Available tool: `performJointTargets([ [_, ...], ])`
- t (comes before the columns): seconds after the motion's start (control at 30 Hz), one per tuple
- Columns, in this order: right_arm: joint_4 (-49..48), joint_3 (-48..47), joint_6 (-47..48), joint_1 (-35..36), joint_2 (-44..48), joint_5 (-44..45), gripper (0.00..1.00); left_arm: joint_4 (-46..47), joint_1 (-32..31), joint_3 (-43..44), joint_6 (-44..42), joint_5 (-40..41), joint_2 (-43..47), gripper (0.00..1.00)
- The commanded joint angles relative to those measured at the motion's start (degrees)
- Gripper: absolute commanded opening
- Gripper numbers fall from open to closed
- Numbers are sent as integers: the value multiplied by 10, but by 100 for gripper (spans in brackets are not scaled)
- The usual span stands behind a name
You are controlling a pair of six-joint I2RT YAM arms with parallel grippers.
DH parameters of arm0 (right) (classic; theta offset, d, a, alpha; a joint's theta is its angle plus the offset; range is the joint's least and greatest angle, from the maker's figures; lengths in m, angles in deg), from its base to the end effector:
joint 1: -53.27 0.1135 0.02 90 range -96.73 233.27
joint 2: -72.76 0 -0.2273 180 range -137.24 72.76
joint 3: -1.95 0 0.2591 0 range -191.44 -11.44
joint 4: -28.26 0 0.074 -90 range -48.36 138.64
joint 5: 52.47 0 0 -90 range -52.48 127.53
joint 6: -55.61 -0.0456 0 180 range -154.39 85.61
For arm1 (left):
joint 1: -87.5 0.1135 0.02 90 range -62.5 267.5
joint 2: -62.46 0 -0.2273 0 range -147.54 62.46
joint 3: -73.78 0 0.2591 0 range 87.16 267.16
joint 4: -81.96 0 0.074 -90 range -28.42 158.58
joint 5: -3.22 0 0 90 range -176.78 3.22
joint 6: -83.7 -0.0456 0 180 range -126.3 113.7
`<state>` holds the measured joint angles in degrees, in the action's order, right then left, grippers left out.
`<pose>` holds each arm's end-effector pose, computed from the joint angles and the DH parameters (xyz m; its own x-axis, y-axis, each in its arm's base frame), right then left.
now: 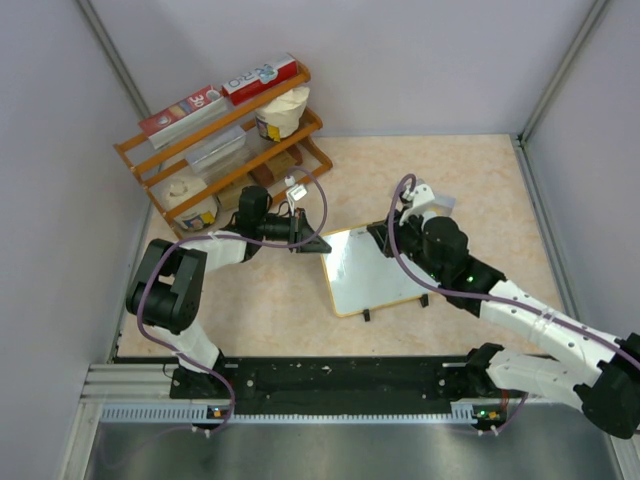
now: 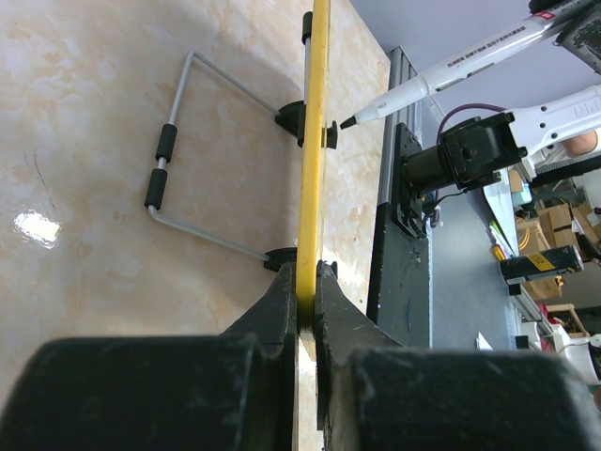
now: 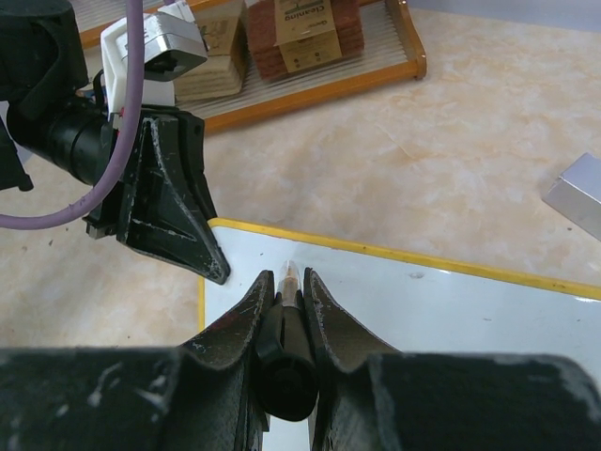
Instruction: Write a sentence on the whiteboard
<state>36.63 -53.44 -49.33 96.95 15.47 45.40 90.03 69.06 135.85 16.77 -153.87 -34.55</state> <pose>0.2020 0.1843 0.2749 -0.2758 0.0897 -0.9570 -0.5336 0.8138 0.2301 0.3111 -0.1480 0.1492 -0.7482 0.0887 -0.6576 0.6624 0.1567 -0.7326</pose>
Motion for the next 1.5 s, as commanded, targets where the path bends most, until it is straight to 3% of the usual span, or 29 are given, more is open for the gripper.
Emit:
performJointTargets([
  [0.0, -25, 6, 3, 9, -4, 5, 0, 12, -8, -6, -42, -5, 8, 0],
  [0.97, -8, 14, -12, 10, -34, -45, 0, 9, -11, -3, -43, -9, 4, 0],
  [1.47, 19, 34, -15, 11, -5, -13, 0, -1, -13, 1, -51, -9, 3, 0],
])
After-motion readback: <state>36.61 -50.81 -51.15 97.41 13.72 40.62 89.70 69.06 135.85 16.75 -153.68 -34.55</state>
